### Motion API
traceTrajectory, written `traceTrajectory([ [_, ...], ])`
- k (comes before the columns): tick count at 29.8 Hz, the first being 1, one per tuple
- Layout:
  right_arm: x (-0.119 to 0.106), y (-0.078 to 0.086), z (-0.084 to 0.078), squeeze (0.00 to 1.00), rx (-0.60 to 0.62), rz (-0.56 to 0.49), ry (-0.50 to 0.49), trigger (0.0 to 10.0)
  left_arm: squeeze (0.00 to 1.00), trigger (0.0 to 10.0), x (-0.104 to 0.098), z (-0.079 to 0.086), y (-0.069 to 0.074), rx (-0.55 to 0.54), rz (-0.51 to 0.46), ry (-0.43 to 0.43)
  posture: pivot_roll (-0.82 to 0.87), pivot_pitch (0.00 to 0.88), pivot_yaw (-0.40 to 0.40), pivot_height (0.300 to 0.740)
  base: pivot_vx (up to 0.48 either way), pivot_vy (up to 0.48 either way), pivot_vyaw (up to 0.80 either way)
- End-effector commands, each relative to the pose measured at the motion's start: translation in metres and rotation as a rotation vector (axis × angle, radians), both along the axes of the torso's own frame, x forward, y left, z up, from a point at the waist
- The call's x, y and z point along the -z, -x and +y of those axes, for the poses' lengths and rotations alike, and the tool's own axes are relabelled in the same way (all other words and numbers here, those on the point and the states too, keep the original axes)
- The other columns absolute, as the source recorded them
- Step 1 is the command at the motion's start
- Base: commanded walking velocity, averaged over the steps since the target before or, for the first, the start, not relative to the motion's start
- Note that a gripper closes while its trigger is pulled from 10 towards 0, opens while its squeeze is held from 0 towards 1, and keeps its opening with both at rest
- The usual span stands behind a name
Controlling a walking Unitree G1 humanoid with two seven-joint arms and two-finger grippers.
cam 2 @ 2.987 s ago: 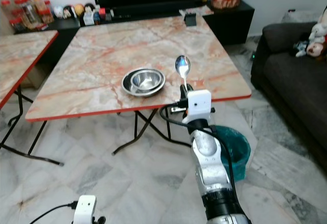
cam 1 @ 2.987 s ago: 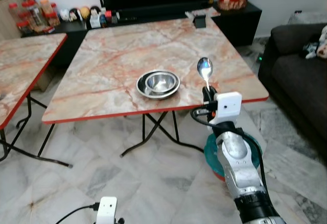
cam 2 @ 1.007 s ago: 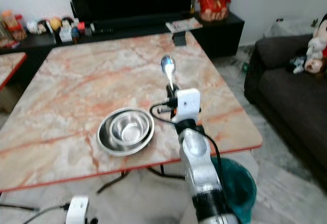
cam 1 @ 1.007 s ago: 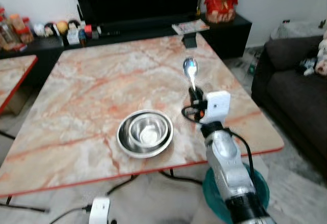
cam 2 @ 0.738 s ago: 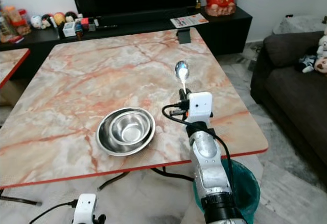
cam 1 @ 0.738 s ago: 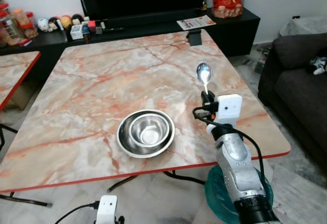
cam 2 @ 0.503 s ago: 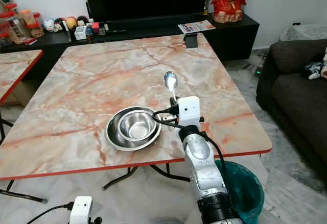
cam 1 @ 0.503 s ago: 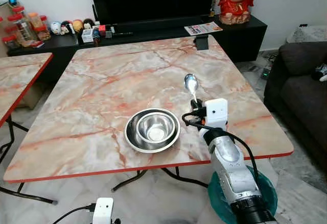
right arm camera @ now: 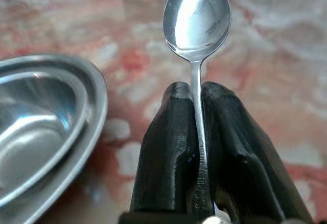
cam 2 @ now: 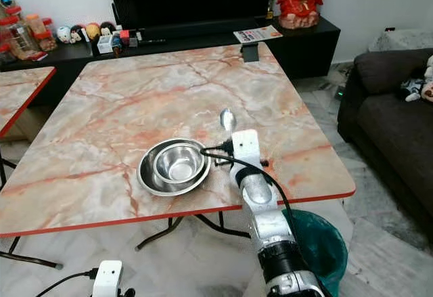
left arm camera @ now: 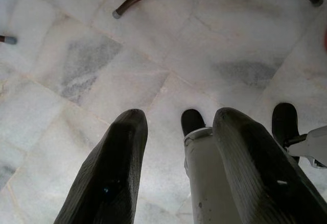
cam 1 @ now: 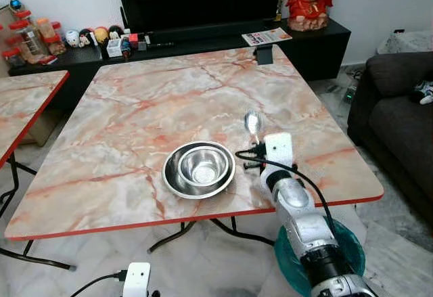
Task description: Setting the table
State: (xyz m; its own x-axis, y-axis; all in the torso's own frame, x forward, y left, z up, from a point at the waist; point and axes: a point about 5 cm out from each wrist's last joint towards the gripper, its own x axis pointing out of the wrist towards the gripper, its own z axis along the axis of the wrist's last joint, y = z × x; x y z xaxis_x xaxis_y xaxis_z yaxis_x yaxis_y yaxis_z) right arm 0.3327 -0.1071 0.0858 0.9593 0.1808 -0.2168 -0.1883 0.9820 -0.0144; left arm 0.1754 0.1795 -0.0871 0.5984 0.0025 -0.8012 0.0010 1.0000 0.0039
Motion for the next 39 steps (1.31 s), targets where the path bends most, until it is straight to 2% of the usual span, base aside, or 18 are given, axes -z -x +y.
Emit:
traceTrajectory([
  [1,-0.009,-0.006,0.005,0.00,-0.011,-0.031,-0.018,10.0,0.00,10.0,0.000,0.004,0.001,0.006,0.016,-0.007,-0.14,0.000,0.095,0.740,0.000,0.000,0.00],
  [10,0.012,-0.006,0.015,0.00,-0.090,0.095,0.007,10.0,0.00,10.0,0.003,0.001,0.005,0.005,0.031,0.006,-0.13,0.000,0.089,0.740,0.000,0.000,0.00],
  [23,0.015,-0.009,0.005,0.00,0.003,0.104,0.022,10.0,0.00,10.0,0.003,0.002,0.005,0.005,0.034,0.008,-0.13,0.000,0.091,0.740,0.000,0.000,0.00],
  [29,0.014,-0.011,0.004,0.00,0.006,0.103,0.026,10.0,0.00,10.0,0.003,0.002,0.006,0.008,0.037,0.010,-0.13,0.000,0.091,0.740,0.000,0.000,0.00],
  [39,0.024,-0.008,0.003,0.00,0.010,0.171,0.061,10.0,0.00,10.0,0.003,0.002,0.006,0.006,0.039,0.012,-0.12,0.000,0.090,0.740,0.000,0.000,0.00],
])
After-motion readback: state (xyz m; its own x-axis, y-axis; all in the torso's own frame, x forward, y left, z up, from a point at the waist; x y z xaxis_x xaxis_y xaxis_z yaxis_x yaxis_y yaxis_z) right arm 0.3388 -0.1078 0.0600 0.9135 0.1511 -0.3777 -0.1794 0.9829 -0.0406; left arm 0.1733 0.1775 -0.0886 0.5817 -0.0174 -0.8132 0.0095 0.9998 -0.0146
